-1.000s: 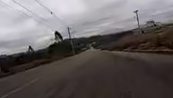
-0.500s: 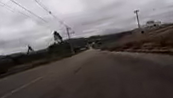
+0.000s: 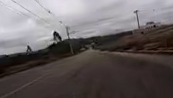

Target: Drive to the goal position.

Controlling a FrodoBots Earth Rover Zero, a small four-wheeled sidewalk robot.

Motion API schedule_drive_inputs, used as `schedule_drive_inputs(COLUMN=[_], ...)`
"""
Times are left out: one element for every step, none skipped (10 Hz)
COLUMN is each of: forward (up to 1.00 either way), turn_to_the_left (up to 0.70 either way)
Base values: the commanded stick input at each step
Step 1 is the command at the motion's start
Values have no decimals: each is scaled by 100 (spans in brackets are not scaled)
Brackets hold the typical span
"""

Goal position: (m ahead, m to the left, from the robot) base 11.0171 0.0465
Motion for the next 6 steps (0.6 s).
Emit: schedule_drive_inputs(forward=[70, 70, 70, 70, 70, 70], turn_to_the_left=[0, 0, 0, 0, 0, 0])
